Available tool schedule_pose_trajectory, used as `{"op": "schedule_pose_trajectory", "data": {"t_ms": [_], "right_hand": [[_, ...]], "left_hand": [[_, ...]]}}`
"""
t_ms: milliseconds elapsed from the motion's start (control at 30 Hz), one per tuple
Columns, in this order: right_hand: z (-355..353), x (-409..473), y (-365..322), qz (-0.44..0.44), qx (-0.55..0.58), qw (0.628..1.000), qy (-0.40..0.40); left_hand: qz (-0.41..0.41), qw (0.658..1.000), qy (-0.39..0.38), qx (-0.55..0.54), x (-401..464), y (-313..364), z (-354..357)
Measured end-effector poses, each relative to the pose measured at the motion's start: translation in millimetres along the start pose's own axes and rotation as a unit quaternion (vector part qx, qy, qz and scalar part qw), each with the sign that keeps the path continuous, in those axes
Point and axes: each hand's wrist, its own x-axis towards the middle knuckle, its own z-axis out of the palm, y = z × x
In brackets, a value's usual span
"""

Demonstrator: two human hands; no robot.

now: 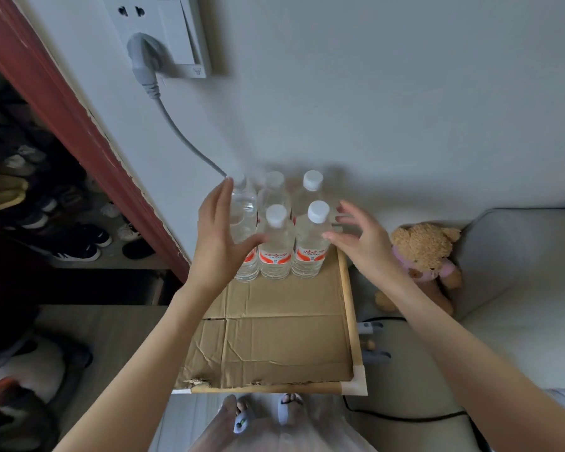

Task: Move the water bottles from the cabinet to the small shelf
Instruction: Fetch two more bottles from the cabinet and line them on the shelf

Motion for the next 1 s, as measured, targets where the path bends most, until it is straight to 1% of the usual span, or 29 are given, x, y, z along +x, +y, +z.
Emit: {"op": "schedule_pose_trajectory", "data": {"t_ms": [67, 133, 167, 233, 300, 367, 433, 533, 700, 800, 1000], "right_hand": [[8.5, -7.0, 19.0, 0.051, 0.052, 0.997, -0.015], [21.5, -12.6, 36.7, 0.097, 0.03, 0.992, -0.077], [29.7, -14.5, 45.1, 0.114, 0.015, 0.988, -0.104], [45.2, -18.3, 52.4, 0.134, 0.015, 0.983, -0.123], [57.9, -19.2, 58.0, 0.132, 0.014, 0.986, -0.096], [65.5, -18.6, 62.2, 0.129, 0.02, 0.989, -0.062], [69.5, -18.6, 64.0, 0.127, 0.036, 0.99, -0.044], [72.9, -18.0, 65.4, 0.133, 0.045, 0.99, -0.031], [76.4, -15.0, 70.1, 0.134, 0.037, 0.99, -0.02], [78.3, -14.5, 68.8, 0.136, 0.033, 0.99, -0.018], [83.7, -15.9, 66.4, 0.133, 0.039, 0.99, -0.015]], "left_hand": [[-0.099, 0.993, 0.021, -0.058, -20.5, -13.4, 3.5], [-0.186, 0.979, 0.019, -0.076, -37.6, -29.9, 12.4], [-0.217, 0.973, 0.012, -0.078, -43.5, -37.3, 17.7], [-0.248, 0.964, -0.005, -0.095, -50.4, -47.8, 28.3], [-0.25, 0.96, -0.005, -0.126, -52.0, -51.6, 37.5], [-0.26, 0.954, 0.026, -0.149, -48.9, -52.9, 44.2], [-0.275, 0.949, 0.057, -0.142, -44.7, -54.5, 48.8], [-0.277, 0.95, 0.077, -0.119, -41.9, -56.9, 53.4], [-0.262, 0.954, 0.085, -0.119, -44.5, -54.1, 55.5], [-0.267, 0.952, 0.081, -0.126, -45.0, -53.5, 54.2], [-0.275, 0.952, 0.076, -0.108, -44.8, -58.1, 52.6]]}}
